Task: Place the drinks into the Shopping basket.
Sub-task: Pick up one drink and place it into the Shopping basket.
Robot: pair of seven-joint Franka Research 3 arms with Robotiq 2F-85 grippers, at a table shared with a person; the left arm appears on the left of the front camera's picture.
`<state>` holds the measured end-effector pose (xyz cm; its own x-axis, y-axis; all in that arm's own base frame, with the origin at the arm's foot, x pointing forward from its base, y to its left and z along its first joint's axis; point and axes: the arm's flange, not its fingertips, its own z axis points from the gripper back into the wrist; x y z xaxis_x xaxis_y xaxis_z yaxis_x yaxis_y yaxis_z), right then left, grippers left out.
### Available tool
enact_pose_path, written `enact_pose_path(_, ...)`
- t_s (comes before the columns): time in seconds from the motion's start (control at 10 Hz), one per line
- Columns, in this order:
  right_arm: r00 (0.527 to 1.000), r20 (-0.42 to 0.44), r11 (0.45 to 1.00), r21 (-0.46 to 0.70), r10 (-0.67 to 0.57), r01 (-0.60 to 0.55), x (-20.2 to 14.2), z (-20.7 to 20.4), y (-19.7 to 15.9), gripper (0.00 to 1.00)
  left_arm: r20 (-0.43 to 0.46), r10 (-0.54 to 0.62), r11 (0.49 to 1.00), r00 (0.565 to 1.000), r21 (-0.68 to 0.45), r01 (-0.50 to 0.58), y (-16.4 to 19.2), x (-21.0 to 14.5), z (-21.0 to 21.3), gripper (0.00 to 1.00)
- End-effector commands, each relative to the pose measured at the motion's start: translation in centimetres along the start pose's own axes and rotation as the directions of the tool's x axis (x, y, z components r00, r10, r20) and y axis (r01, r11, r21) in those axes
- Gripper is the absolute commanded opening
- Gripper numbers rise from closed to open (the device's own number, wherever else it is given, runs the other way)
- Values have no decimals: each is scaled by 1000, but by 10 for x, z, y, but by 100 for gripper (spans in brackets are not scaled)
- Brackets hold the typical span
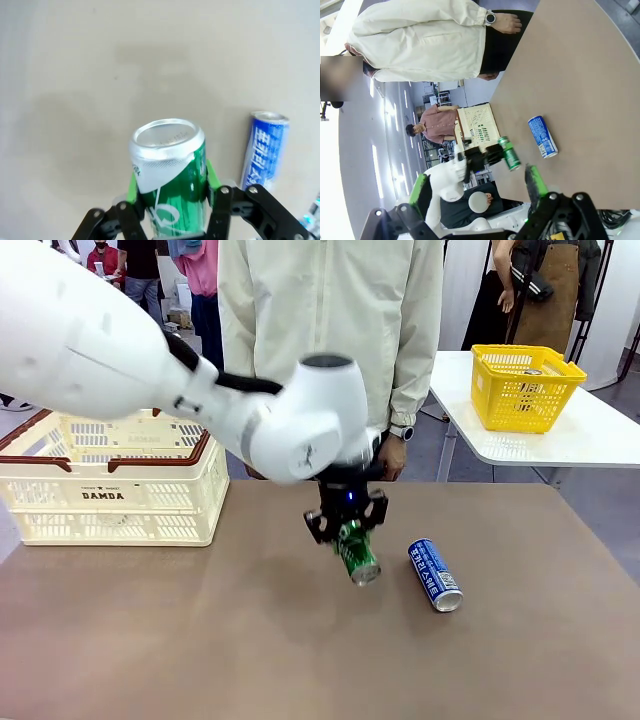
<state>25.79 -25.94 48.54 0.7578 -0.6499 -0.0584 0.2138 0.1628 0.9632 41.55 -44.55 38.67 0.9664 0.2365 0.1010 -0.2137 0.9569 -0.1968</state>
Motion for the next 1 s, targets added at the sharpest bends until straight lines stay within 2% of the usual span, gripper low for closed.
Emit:
enact_pose_path(0.0,1000,-6,1000,6,27,-27,1,2,1,100,-40,-125,991,991,-51,123,25,-8,77,0)
enact_pose_path(0.1,1000,-6,1000,6,27,-27,1,2,1,100,-63,-260,965,964,-48,257,27,-16,104,0)
enact_pose_path(0.2,1000,-6,1000,6,27,-27,1,2,1,100,-82,-482,876,872,-39,480,31,-26,124,0)
enact_pose_path(0.3,1000,-6,1000,6,27,-27,1,2,1,100,-93,-677,735,730,-60,675,38,-36,139,0)
enact_pose_path(0.4,1000,-6,1000,6,27,-27,1,2,1,100,-51,-754,657,655,-44,752,45,-43,146,0)
enact_pose_path(0.5,1000,-6,1000,6,27,-27,1,2,1,100,-9,-797,603,605,-94,792,52,-49,151,0)
enact_pose_path(0.6,1000,-6,1000,6,27,-27,1,2,1,100,38,-751,650,659,-132,749,56,-52,150,0)
enact_pose_path(0.7,1000,-6,1000,6,27,-27,1,2,1,100,-77,-715,698,695,-36,715,29,-54,153,0)
enact_pose_path(0.9,1000,-6,1000,6,27,-27,1,2,1,100,-77,-715,698,695,-36,715,29,-54,153,0)
